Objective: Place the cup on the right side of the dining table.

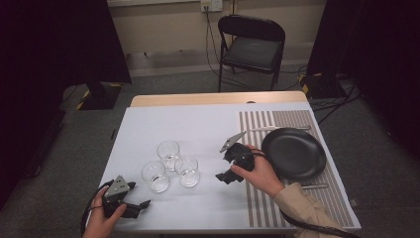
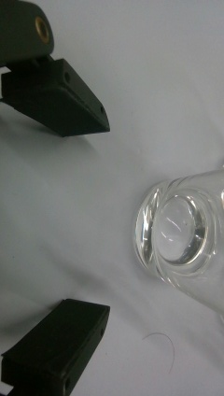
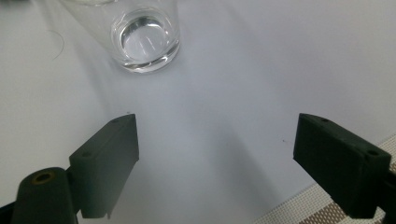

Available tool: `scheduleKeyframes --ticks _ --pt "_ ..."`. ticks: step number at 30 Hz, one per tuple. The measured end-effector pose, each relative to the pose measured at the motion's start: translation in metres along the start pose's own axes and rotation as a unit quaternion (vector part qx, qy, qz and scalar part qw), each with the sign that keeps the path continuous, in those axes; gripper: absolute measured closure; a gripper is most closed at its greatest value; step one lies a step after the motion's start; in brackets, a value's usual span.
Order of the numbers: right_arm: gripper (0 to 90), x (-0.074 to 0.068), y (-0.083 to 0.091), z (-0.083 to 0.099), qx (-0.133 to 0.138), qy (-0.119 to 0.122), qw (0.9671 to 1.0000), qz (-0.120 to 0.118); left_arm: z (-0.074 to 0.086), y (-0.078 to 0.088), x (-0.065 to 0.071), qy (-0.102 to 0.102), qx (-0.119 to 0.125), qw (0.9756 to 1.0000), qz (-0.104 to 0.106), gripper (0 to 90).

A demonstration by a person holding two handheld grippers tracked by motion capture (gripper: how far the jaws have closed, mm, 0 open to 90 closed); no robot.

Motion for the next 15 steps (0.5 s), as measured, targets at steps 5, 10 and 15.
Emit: scheduleKeyframes --ticks 5,10,15 --pt "13.5 0.0007 0.0000 -0.0029 -0.003 -0.004 1.0000 -0.001 0.0000 0.0000 0.0000 0.000 0.000 1.0000 0.000 10.2" --pt "13.5 0.0026 0.0015 -0.0054 -0.002 -0.006 1.0000 -0.002 0.0000 0.0000 0.0000 0.000 0.000 1.0000 0.000 10.2" --pt "13.6 0.0038 0.0028 -0.0085 -0.001 -0.004 1.0000 -0.001 0.0000 0.0000 0.0000 0.000 0.000 1.0000 0.000 10.2"
Point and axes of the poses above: each handheld gripper's, and its own axes: y roughly backward along the jaws, z roughly out of its underside, x roughly to its right, the point moved 4 cm from there along -y, roughly forward along the jaws, and after that the axes turned 3 degrees about -y, right-handed, at the moved point
